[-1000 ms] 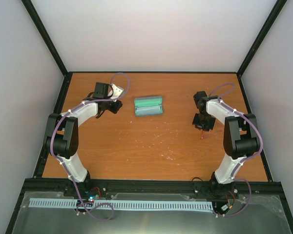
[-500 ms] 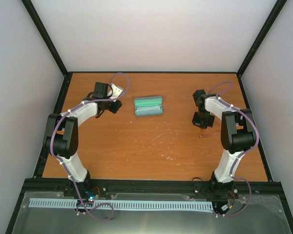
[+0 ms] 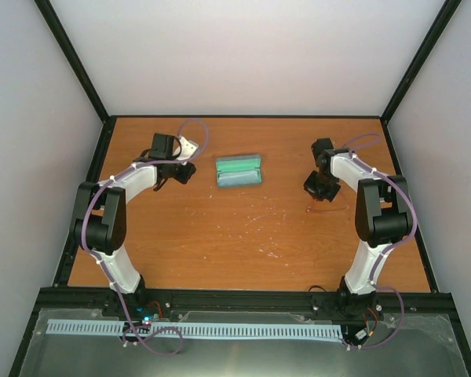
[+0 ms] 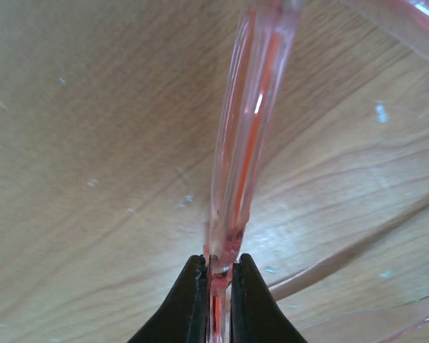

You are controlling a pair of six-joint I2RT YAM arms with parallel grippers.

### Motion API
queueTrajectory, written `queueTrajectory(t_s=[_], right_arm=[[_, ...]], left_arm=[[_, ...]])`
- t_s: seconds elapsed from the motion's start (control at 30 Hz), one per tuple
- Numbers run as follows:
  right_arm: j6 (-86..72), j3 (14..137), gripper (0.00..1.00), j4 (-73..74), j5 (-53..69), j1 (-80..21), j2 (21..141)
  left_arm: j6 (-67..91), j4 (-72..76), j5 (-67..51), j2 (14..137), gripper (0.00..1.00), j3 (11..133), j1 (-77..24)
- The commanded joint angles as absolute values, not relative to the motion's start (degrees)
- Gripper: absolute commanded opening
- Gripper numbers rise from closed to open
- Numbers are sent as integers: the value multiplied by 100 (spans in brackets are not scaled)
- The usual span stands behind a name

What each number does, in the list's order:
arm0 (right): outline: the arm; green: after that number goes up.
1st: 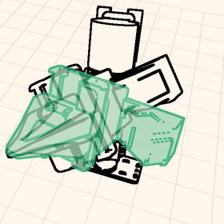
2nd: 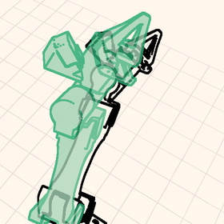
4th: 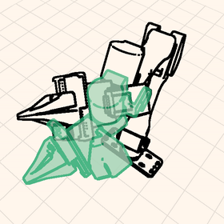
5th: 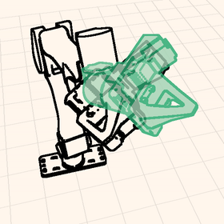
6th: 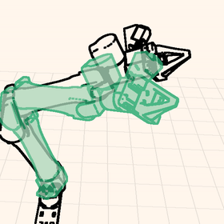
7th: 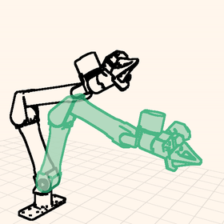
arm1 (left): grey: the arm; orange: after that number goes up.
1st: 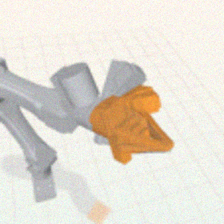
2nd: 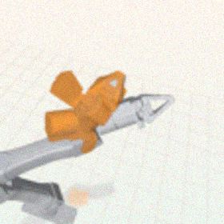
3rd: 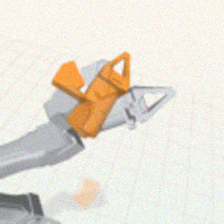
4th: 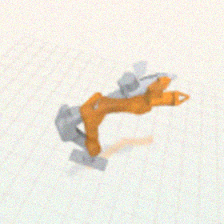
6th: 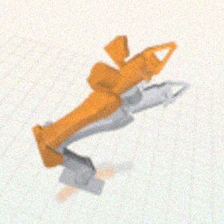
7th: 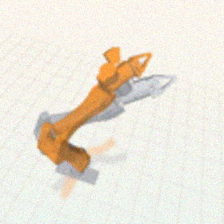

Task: Organize the sunglasses
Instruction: Adjust the sunglasses at the center of the board.

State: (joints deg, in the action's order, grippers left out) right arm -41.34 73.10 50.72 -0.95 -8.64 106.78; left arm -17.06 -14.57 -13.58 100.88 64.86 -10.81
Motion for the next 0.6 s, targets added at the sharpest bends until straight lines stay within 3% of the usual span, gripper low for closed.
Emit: queueTrajectory(t_s=[0.0, 0.27, 0.43, 0.57], right_arm=[[-5716, 7156, 3, 4244, 678, -844, 10658], [-8029, 6358, 3, 3418, 383, -844, 10174], [-8557, 6357, 3, 3035, 545, -836, 10215], [-8242, 6789, 21, 3223, 809, -835, 10587]], left_arm=[[-1869, -1304, -1464, 10094, 33, 6440, -1020], [-1949, -1238, -1478, 9930, 32, 6241, -982], [-1951, -1202, -1505, 9909, 32, 6214, -943], [-1954, -1166, -1529, 9908, 32, 6201, -910]])
